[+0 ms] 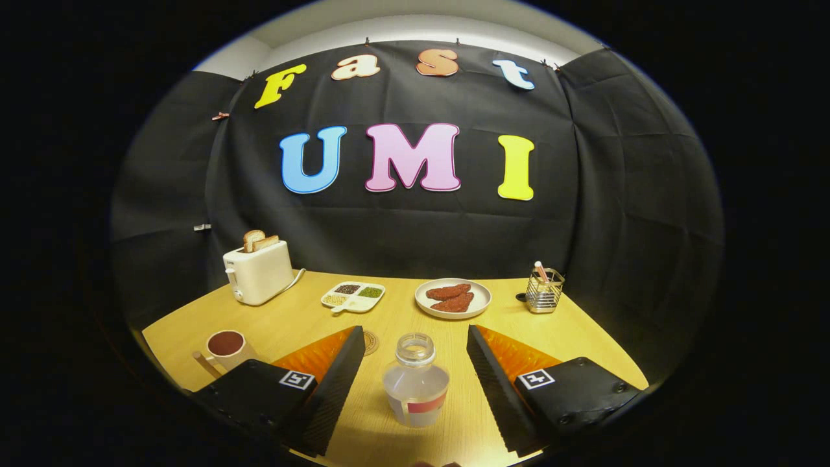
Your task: Take the bottle from table, then pour the juice into the cup, finally place the bottle on the coaster
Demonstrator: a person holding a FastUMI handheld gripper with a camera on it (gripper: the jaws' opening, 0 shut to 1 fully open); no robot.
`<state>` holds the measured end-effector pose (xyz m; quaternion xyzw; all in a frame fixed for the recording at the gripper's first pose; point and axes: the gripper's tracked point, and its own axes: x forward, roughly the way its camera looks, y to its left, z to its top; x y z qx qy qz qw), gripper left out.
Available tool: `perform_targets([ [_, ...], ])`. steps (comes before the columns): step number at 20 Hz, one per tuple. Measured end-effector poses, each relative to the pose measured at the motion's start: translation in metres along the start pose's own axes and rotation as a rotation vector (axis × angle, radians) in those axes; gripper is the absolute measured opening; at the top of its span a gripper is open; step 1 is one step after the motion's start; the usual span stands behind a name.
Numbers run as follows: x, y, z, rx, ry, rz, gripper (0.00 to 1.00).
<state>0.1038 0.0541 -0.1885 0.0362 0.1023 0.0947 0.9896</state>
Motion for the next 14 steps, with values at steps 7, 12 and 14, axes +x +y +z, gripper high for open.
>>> perform_targets([
  [7, 0.024, -0.003, -0.062, 0.067, 0.128, -0.014, 0.98],
  [12, 0.036, -0.002, -0.087, 0.035, 0.175, -0.001, 1.00],
  [14, 0.037, -0.001, -0.090, 0.035, 0.186, 0.009, 1.00],
])
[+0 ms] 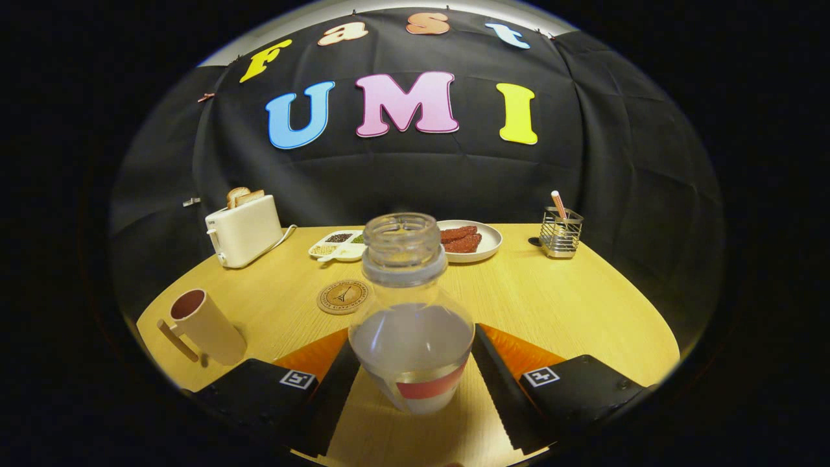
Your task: Take the bottle from table, then pour the juice into the cup, finally place the bottle on the coaster
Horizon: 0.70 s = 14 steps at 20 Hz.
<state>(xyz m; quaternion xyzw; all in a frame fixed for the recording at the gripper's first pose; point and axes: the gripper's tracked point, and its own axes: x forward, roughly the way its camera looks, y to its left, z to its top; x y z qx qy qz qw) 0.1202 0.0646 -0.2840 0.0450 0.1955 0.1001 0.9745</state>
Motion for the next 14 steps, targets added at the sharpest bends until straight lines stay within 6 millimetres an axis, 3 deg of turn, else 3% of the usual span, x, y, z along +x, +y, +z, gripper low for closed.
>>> perform_targets([
  [1, 0.002, 0.001, -0.001, -0.005, 0.004, -0.001, 0.99],
  [3, 0.005, 0.002, -0.002, -0.019, 0.003, 0.003, 0.83],
  [4, 0.006, 0.002, -0.001, -0.023, 0.005, 0.006, 0.81],
  [10, 0.005, 0.006, -0.002, -0.139, 0.084, 0.032, 0.76],
  [14, 0.003, 0.018, 0.026, -0.274, 0.061, 0.034, 0.71],
])
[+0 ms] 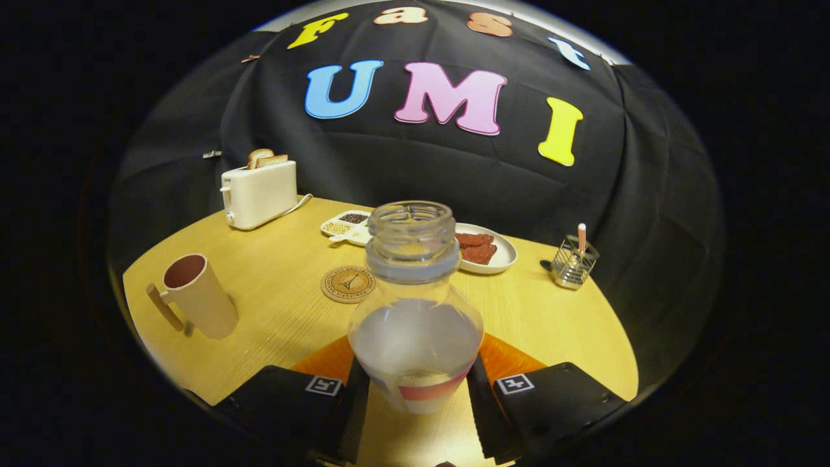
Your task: Take the bottle from table, then pour the juice into the cup, finally place the bottle on the coaster
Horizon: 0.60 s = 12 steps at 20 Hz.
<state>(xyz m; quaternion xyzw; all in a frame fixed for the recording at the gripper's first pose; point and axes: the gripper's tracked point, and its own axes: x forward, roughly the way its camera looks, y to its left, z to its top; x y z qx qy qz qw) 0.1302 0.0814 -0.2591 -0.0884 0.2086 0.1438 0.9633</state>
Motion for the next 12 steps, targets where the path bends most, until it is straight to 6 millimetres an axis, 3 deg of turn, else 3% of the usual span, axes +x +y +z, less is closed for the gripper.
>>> perform_targets([
  [6, -0.005, 0.036, 0.046, -0.230, 0.011, -0.009, 0.71],
  [12, -0.013, 0.075, 0.064, -0.507, 0.021, -0.050, 0.71],
])
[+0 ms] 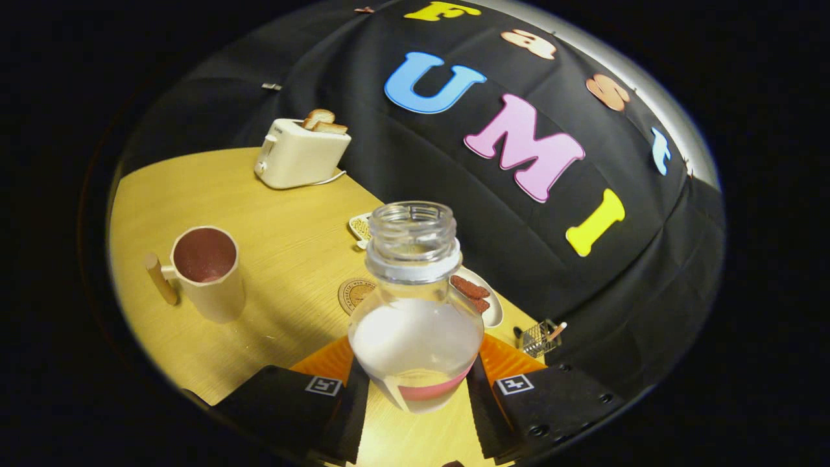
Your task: Take the bottle from table, then pour the juice into the cup, finally place the bottle on the coaster
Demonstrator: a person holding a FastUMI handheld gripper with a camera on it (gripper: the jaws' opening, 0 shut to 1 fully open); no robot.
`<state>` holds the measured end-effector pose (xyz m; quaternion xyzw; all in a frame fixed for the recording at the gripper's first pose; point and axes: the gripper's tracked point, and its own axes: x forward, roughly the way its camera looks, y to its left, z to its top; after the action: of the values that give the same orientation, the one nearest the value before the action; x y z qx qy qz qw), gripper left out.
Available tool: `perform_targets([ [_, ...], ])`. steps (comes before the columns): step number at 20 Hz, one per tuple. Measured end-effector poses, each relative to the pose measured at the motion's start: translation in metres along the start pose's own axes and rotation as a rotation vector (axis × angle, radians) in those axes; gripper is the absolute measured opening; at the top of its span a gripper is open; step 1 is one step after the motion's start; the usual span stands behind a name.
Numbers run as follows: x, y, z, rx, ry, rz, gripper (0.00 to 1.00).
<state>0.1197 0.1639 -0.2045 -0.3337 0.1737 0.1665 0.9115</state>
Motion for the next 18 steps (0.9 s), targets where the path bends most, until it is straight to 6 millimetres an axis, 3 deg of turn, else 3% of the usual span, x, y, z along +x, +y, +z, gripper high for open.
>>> perform_targets([
  [3, -0.005, 0.021, 0.022, -0.152, -0.038, -0.004, 0.71],
  [9, -0.004, 0.054, 0.041, -0.309, -0.061, -0.026, 0.70],
  [18, 0.001, 0.044, 0.042, -0.504, -0.054, -0.096, 0.70],
])
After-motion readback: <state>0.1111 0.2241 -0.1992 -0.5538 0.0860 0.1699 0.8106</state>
